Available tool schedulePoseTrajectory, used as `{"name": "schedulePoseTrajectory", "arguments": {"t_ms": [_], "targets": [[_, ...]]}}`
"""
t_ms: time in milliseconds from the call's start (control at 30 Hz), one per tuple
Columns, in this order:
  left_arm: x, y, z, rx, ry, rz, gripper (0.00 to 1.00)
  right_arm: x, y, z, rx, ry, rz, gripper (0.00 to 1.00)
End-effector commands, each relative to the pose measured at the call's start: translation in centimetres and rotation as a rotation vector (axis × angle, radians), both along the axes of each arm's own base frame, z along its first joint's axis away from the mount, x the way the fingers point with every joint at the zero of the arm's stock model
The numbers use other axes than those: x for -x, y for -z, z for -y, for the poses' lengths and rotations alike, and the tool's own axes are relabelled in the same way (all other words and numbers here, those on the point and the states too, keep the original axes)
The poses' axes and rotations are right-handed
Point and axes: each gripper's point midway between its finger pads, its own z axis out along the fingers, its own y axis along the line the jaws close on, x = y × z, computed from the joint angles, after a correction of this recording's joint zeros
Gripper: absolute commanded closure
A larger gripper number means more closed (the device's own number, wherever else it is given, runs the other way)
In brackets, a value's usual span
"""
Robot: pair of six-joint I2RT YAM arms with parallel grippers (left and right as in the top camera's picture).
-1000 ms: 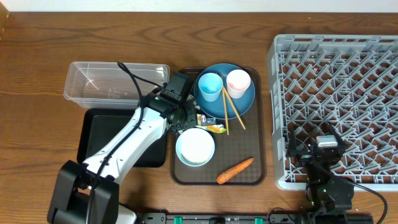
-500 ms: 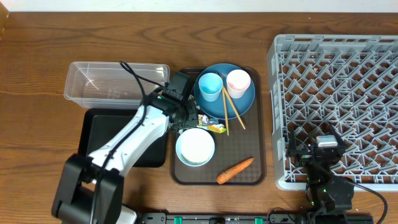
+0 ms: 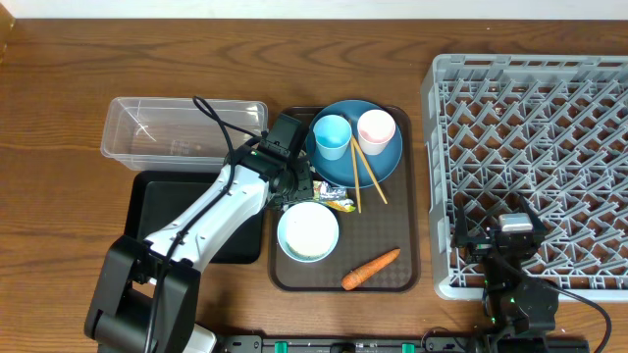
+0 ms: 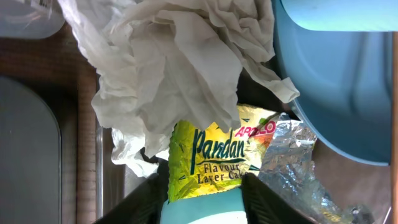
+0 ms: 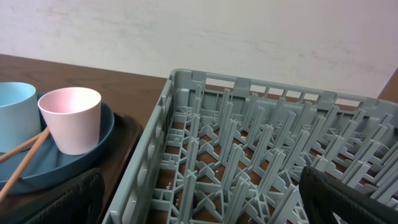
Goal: Sort waste into correct bins and load items into the dishwasher rack
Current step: 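Lower the left gripper and grasp the yellow Pandan wrapper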
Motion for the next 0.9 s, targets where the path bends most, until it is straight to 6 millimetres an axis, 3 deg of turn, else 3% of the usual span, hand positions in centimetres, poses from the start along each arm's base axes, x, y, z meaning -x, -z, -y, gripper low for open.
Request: {"name": "schedulePoseTrajectory", "arguments": {"t_ms": [0, 700, 867], "targets": [[0.2, 0.5, -0.3, -0.017, -0.007, -0.01, 0.53, 0.0, 0.1, 0.1, -0.007, 0.006, -0.003, 0.01], [0.7, 2.2, -0.5, -0.033, -0.029, -0.059, 0.54, 0.0, 0.1, 0.1, -0.007, 0.006, -0.003, 0.01], [0.6, 2.2, -0.5, -0.032, -0.029, -0.058, 0.91, 0.0, 0.1, 0.1, -0.007, 0.006, -0.003, 0.01]]}}
